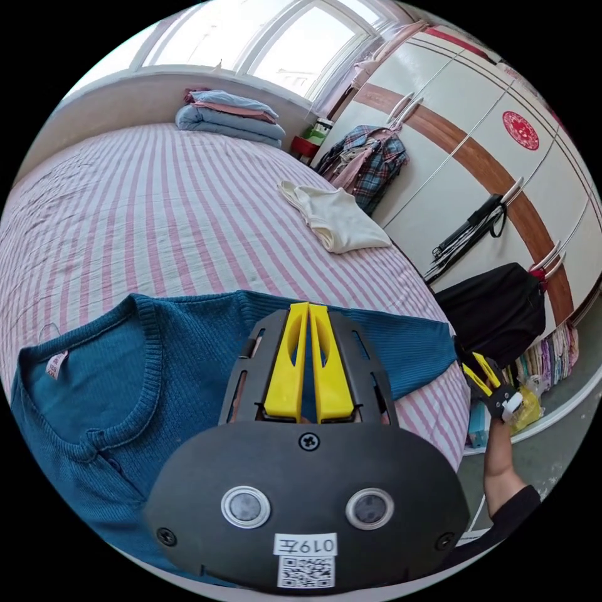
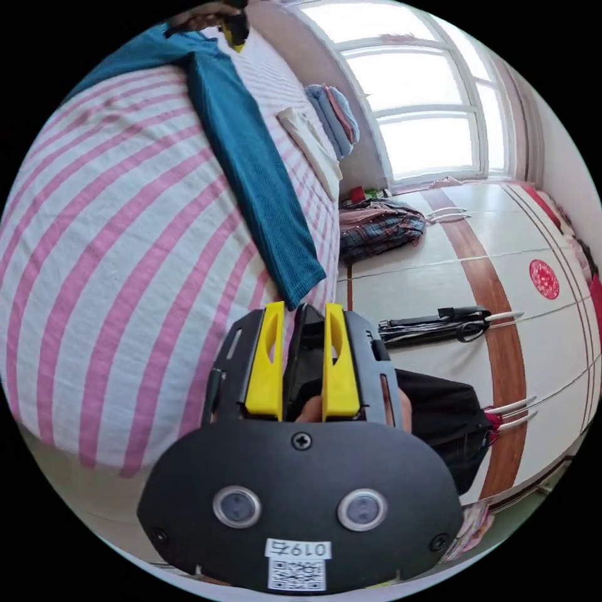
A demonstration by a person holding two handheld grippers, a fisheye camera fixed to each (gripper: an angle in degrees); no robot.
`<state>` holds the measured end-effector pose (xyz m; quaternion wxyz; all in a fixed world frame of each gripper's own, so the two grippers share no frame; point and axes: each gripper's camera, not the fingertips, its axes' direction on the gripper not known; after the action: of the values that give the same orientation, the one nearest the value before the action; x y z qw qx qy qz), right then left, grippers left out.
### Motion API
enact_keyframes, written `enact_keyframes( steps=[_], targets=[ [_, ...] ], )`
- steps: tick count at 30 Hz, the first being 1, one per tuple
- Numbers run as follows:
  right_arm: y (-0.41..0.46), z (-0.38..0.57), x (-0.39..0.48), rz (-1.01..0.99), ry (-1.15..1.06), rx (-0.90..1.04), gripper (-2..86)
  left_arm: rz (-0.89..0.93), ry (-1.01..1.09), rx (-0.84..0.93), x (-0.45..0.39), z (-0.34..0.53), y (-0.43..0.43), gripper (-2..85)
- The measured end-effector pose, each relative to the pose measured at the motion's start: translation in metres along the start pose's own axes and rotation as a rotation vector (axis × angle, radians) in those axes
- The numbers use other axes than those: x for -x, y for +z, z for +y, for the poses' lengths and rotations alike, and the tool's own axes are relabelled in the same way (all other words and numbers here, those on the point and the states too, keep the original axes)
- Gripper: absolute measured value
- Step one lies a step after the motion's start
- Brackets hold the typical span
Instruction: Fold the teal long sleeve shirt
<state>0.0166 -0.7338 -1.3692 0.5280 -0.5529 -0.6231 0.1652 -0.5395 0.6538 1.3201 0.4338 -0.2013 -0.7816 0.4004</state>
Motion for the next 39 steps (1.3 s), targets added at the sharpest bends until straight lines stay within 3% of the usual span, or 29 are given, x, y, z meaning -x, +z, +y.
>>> enact_keyframes(
  steps=[4,10,15,17,21,24,27,31,35,39],
  targets=[
    [0.045,0.011,-0.092,-0.231,0.311,-0.022,7.0,0.153,0.104,0.061,-0.033,0.043,-0.006,0.9],
    [0.161,0.049,-0.189,-0.609,0.702,0.109,6.1,0.130,0.147,0.205,-0.056,0.101,-0.009,0.9],
    [0.199,0.076,-0.189,-0.590,0.639,0.231,5.4,0.136,0.127,0.262,-0.053,0.141,-0.031,0.8],
    [0.195,0.084,-0.188,-0.537,0.605,0.238,5.1,0.141,0.111,0.167,-0.051,0.163,-0.068,0.8],
    [0.138,0.121,-0.207,-0.395,0.662,0.106,5.0,0.212,0.081,-0.016,-0.045,0.214,-0.160,0.9],
    [0.061,0.169,-0.207,-0.379,0.727,-0.077,1.3,0.116,0.139,-0.132,-0.041,0.293,-0.262,0.9],
    [-0.025,0.224,-0.176,-0.599,0.699,-0.317,-0.5,-0.095,0.164,-0.227,-0.035,0.410,-0.370,1.1],
    [-0.114,0.294,-0.102,-0.980,0.716,-0.561,-0.9,-0.273,-0.038,-0.208,-0.015,0.594,-0.488,1.2],
    [-0.170,0.319,-0.048,-1.137,0.722,-0.599,-0.9,-0.312,-0.193,-0.233,-0.010,0.741,-0.563,1.7],
    [-0.215,0.297,-0.007,-1.086,0.582,-0.423,-0.6,-0.367,-0.181,-0.228,-0.021,0.812,-0.594,3.0]
  ],
)
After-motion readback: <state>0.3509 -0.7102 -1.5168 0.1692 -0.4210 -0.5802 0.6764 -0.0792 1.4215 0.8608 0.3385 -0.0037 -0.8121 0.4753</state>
